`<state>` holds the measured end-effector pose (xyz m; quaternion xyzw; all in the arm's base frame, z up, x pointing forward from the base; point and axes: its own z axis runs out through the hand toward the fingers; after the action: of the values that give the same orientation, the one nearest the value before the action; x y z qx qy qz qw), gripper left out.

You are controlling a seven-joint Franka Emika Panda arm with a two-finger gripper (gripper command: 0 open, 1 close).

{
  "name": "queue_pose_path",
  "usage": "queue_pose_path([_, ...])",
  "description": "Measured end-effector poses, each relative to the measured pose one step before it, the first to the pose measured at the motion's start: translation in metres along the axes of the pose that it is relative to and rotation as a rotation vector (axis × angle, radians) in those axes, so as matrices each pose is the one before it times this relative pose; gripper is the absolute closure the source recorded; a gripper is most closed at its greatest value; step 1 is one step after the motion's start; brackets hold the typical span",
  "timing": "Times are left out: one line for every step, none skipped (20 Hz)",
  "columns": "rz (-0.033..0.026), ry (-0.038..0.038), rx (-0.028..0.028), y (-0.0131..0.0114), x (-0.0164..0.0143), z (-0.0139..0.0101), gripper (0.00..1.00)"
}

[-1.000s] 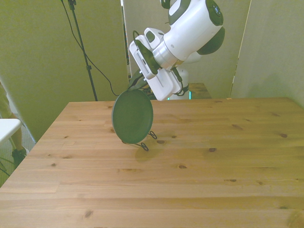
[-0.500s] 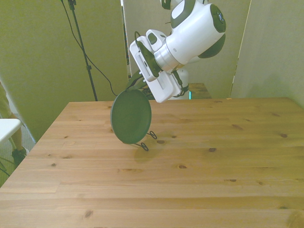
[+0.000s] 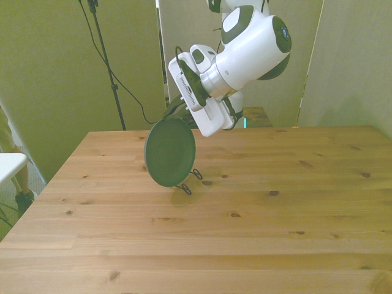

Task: Load the plate

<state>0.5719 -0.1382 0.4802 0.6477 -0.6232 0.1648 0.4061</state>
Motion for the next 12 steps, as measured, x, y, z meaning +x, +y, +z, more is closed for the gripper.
queue_pose_path([0.00002, 0.00078, 0.00006, 0.00000, 0.00009, -0.00001, 0.00])
queue_pose_path([-0.00001, 0.00064, -0.00001, -0.00001, 0.00006, 0.00002, 0.00])
queue_pose_path([-0.00026, 0.00006, -0.00016, -0.00009, -0.00012, 0.00007, 0.00])
queue_pose_path([-0.00049, 0.00009, -0.00015, -0.00017, -0.00026, 0.00006, 0.00])
queue_pose_path([-0.00052, 0.00012, -0.00017, -0.00018, -0.00027, 0.00006, 0.00])
queue_pose_path([-0.00071, 0.00023, -0.00056, -0.00029, -0.00035, 0.00027, 0.00])
queue_pose_path([-0.00082, 0.00043, -0.00072, -0.00035, -0.00038, 0.00034, 0.00])
queue_pose_path([-0.00109, 0.00057, -0.00097, -0.00048, -0.00053, 0.00047, 0.00])
queue_pose_path([-0.00124, 0.00101, -0.00112, -0.00053, -0.00053, 0.00053, 0.00])
queue_pose_path([-0.00139, 0.00176, -0.00128, -0.00062, -0.00054, 0.00063, 0.00])
queue_pose_path([-0.00105, 0.00170, -0.00123, -0.00051, -0.00036, 0.00063, 0.00])
queue_pose_path([-0.00052, 0.00096, -0.00107, -0.00033, -0.00016, 0.00055, 0.00])
